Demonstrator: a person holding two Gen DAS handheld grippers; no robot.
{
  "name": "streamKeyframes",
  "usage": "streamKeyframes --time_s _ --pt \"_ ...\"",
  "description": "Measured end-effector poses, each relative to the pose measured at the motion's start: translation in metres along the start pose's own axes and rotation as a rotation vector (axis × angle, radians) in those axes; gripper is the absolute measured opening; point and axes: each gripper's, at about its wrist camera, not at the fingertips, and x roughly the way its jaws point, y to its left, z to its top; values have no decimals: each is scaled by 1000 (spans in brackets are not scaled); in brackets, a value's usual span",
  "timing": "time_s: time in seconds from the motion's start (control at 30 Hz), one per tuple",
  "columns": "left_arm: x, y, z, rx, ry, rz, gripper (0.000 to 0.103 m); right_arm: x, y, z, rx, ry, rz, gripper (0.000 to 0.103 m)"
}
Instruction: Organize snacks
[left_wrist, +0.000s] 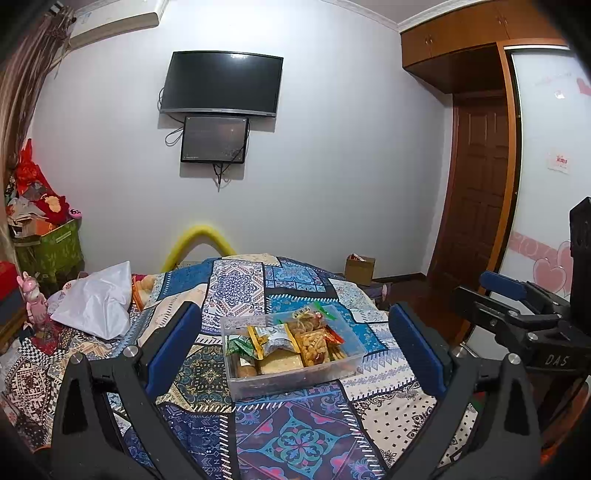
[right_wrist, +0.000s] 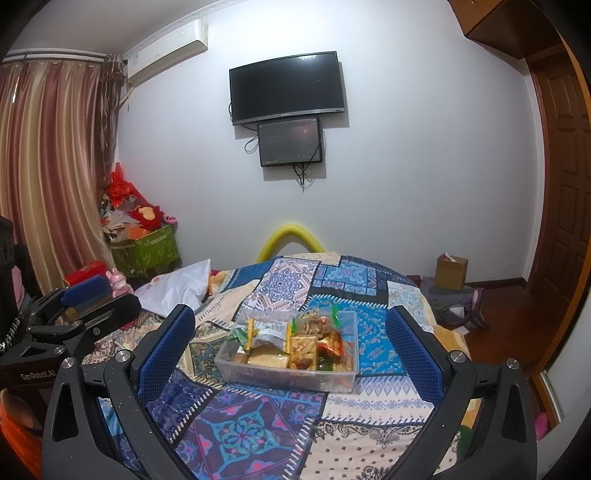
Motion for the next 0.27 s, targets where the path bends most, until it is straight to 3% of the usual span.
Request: streamKeyframes --time_s 0.27 --pt "2 -1 0 -1 7 -20 102 1 0 -1 2 2 2 103"
